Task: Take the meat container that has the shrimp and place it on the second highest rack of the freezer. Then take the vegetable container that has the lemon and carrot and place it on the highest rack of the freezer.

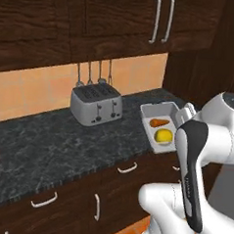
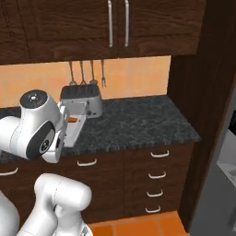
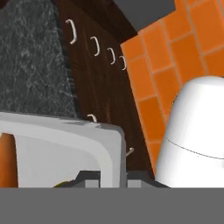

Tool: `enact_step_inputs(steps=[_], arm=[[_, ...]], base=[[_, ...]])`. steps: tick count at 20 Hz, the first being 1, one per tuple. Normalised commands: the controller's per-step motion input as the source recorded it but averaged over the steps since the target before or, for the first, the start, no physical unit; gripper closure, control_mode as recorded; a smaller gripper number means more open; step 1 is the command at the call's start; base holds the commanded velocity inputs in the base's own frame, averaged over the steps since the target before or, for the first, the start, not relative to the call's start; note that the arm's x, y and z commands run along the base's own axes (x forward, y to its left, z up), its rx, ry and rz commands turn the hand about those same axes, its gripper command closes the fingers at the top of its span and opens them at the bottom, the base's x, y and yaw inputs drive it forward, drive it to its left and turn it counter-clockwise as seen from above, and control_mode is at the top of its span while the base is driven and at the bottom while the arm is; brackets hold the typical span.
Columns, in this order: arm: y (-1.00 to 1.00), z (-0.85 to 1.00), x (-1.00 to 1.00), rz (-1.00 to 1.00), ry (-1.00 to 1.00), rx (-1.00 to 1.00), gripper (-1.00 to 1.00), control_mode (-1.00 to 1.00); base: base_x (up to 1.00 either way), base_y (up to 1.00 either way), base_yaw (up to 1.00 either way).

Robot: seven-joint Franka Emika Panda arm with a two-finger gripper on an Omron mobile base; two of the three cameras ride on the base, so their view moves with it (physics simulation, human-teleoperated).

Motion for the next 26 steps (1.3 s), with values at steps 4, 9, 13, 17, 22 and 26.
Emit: enact_step_inputs(steps=[4,9,13,17,22,26], arm=[[0.0,0.0,0.0,0.0,0.0,0.0,1.0,1.0],[0.0,0.0,0.0,0.0,0.0,0.0,1.0,1.0],[0.0,0.0,0.0,0.0,0.0,0.0,1.0,1.0],[0.0,0.0,0.0,0.0,0.0,0.0,1.0,1.0],[0.0,0.0,0.0,0.0,0.0,0.0,1.0,1.0],[0.0,0.0,0.0,0.0,0.0,0.0,1.0,1.0]], base=[[-0.08,-0.24,-0.61],[-0.2,-0.33,-0.59],[-0.08,-0.38,-0.61],[0.0,-0.37,-0.68],[0.01,-0.53,-0.68],[0.16,-0.66,-0.63]])
